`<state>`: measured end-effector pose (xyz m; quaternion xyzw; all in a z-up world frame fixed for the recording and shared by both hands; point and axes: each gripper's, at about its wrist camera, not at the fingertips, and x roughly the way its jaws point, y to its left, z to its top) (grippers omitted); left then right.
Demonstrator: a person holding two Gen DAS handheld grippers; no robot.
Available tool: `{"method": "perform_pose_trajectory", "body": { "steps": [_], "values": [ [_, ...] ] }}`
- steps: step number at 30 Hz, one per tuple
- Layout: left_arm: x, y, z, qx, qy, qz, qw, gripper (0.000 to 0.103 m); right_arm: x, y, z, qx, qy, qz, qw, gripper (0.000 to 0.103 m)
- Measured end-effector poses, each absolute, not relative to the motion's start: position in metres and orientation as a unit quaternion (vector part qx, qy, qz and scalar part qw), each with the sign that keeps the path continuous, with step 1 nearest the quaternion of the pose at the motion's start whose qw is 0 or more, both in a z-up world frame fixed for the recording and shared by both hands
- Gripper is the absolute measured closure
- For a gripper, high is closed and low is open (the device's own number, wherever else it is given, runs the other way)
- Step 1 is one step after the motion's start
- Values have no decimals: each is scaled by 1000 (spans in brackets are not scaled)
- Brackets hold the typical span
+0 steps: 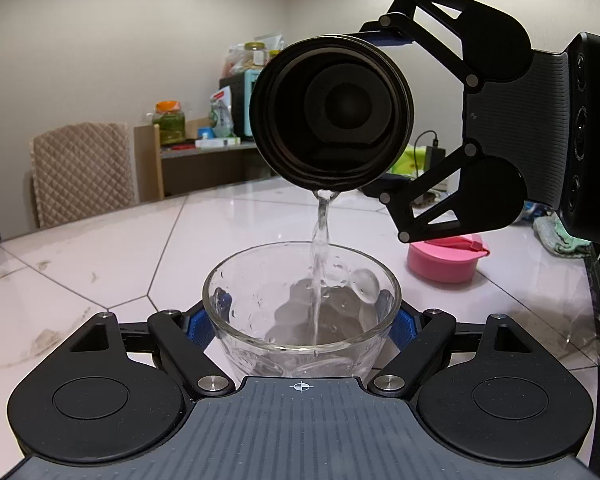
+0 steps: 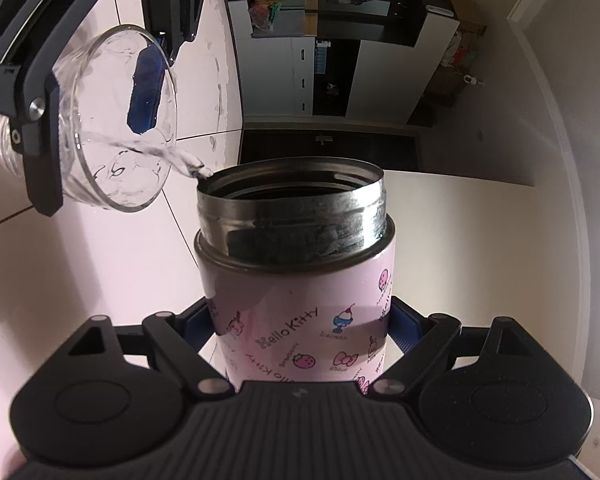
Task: Unscrew bottle cap and pour
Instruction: 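Hold the thermos tilted with the right gripper, pouring water into the glass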
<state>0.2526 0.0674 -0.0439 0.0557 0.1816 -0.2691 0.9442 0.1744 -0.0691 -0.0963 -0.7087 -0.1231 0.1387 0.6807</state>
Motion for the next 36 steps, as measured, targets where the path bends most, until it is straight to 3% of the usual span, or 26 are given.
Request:
{"method": "perform_pose_trajectory", "body": {
  "steps": [36],
  "values": [
    [252, 69, -43, 55, 182, -270, 944, 16, 163, -72, -100, -734, -140, 129, 652, 15]
  ]
}}
